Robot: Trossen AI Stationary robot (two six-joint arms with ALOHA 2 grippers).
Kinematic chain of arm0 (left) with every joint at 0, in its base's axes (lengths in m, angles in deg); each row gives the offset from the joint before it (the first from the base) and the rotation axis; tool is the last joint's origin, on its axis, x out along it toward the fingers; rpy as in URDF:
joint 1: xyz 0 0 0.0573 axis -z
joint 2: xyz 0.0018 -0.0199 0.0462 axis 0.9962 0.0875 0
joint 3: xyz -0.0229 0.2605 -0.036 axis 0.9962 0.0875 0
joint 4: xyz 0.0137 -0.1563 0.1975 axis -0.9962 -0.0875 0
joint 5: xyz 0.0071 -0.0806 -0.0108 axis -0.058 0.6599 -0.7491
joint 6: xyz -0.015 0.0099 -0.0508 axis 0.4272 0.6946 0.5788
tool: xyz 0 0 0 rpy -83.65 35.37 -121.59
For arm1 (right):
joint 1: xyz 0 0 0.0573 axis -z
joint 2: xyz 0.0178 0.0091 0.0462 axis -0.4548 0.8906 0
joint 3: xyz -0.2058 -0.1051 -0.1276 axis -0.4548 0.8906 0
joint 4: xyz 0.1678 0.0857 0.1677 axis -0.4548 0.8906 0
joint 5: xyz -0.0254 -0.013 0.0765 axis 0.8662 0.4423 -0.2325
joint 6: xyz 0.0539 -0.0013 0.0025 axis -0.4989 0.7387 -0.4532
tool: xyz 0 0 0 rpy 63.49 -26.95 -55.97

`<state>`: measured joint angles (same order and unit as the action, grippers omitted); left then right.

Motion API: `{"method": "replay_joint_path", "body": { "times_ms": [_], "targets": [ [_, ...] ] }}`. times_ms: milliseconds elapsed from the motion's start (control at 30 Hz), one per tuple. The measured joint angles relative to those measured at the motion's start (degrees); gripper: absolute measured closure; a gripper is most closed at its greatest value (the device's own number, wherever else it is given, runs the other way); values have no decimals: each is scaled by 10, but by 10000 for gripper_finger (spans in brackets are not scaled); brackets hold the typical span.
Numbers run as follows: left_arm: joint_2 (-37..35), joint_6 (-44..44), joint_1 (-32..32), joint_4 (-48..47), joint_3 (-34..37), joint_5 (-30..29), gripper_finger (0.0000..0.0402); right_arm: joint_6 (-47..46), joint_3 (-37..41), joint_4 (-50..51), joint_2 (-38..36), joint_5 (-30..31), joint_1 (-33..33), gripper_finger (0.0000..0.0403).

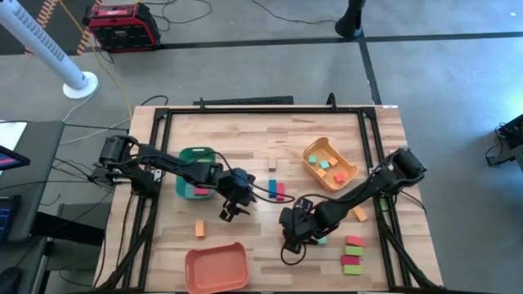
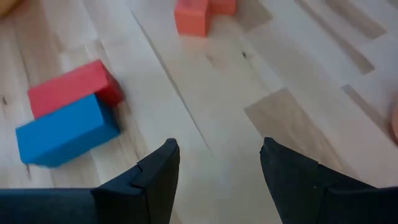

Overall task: Sort blocks by size
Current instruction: Put the orange cube block into the yellow bin

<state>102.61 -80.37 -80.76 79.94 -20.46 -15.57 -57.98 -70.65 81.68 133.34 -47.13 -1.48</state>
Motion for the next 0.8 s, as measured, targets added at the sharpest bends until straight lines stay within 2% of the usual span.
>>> {"method": "replay_joint_path", "body": {
  "times_ms": [233,433,800],
  "targets": [
    [0,1,8,6,0,-1,189,-44,0,33,-1,44,-6,158],
    [0,1,15,6,0,-1,189,-78,0,48,-1,51,1,158],
    [0,1,16,3,0,-1,189,-79,0,29,1,60,1,158]
  ]
}}
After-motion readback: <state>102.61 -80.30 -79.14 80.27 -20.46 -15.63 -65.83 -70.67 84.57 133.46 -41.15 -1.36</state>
